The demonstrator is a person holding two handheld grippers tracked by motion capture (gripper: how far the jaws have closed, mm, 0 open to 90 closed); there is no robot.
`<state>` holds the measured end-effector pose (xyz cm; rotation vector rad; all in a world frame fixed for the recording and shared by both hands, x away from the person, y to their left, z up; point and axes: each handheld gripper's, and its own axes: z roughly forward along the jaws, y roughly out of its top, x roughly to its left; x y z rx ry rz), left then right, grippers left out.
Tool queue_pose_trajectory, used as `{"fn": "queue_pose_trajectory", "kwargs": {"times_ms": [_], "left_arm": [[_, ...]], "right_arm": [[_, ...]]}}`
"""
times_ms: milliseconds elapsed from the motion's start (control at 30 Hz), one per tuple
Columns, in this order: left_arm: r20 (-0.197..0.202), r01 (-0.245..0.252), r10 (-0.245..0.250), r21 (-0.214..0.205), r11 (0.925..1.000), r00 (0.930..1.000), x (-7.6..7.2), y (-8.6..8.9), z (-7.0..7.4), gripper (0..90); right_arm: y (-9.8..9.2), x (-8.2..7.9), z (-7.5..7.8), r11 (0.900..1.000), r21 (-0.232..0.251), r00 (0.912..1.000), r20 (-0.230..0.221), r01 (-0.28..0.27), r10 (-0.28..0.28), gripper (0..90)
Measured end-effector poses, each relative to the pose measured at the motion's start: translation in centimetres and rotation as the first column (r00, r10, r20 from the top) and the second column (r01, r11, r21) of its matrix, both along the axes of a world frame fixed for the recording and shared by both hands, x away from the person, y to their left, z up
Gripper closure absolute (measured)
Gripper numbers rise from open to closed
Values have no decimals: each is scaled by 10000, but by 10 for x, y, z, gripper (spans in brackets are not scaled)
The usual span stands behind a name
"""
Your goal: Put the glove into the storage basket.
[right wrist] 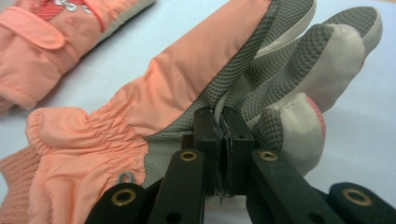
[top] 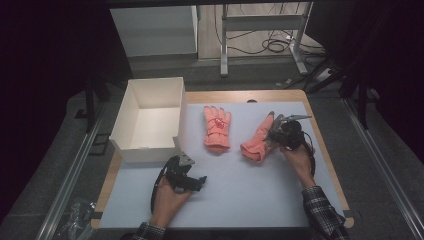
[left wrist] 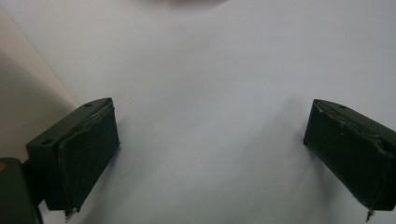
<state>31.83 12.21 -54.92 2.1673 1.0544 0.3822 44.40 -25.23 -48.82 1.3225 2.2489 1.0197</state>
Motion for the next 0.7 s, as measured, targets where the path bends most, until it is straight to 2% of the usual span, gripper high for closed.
{"fn": "queue_pose_trajectory", "kwargs": {"times_ms": [200, 400, 533, 667, 700], "left_arm": [[13, 2, -2, 0, 10000, 10000, 0, 0, 0, 33], [11, -19, 19, -27, 10000, 10000, 0, 0, 0, 33], [26, -27, 27, -41, 10000, 10000, 0, 0, 0, 33], [40, 6, -6, -3, 10000, 10000, 0, 0, 0, 33], [40, 8, -8, 1, 10000, 10000, 0, 0, 0, 33]], "right_arm": [[-3, -10, 13, 9978, 155, 9976, 234, -651, 647, 858], [-4, -26, 24, 9868, 300, 9867, 382, -1591, 1579, 856], [-3, -40, 28, 9715, 220, 9706, 546, -2359, 2344, 856], [-2, -56, 30, 9527, 261, 9517, 616, -3027, 3007, 856], [-1, -61, 30, 9456, 294, 9446, 654, -3239, 3215, 856]]}}
